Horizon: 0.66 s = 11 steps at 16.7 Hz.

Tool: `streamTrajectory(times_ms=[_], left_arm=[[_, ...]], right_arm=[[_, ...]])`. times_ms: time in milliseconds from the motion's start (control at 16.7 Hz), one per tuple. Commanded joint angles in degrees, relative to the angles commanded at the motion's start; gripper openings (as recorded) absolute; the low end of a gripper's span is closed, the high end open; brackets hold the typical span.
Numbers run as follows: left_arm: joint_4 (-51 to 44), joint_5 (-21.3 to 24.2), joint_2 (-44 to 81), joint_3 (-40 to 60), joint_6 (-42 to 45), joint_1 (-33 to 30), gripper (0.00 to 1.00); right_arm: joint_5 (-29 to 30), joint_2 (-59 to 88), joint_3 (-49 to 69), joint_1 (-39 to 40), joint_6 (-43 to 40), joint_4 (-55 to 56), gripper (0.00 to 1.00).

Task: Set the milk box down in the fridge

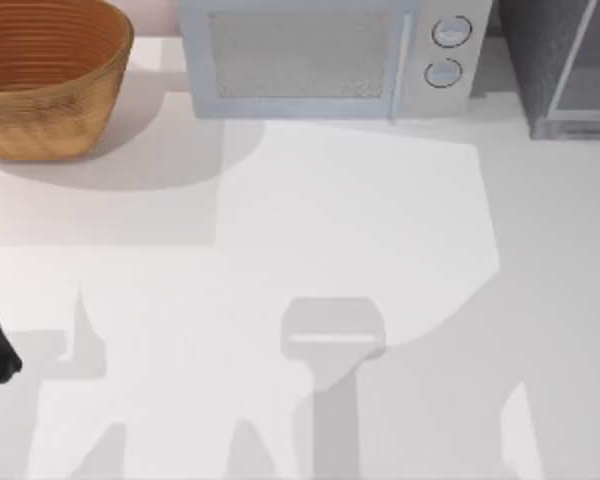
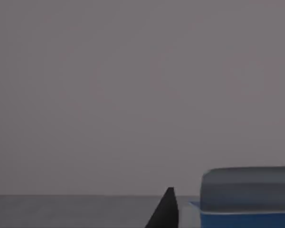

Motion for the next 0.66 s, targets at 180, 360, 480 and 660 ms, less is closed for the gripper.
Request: streamTrajectory(times_ms=[180, 360, 480, 660], left_arm=[[0.00, 0.00, 0.00, 0.00, 0.00, 0.00, 1.00], [0.00, 0.00, 0.00, 0.00, 0.00, 0.00, 1.00], [0.00, 0.00, 0.00, 0.00, 0.00, 0.00, 1.00], [0.00, 0.00, 0.00, 0.00, 0.00, 0.00, 1.00]], right_arm=[[0.00, 0.00, 0.00, 0.00, 0.00, 0.00, 0.83], [0.00, 0.00, 0.00, 0.00, 0.00, 0.00, 1.00], [0.00, 0.00, 0.00, 0.00, 0.00, 0.00, 1.00], [0.00, 0.00, 0.00, 0.00, 0.00, 0.00, 1.00]])
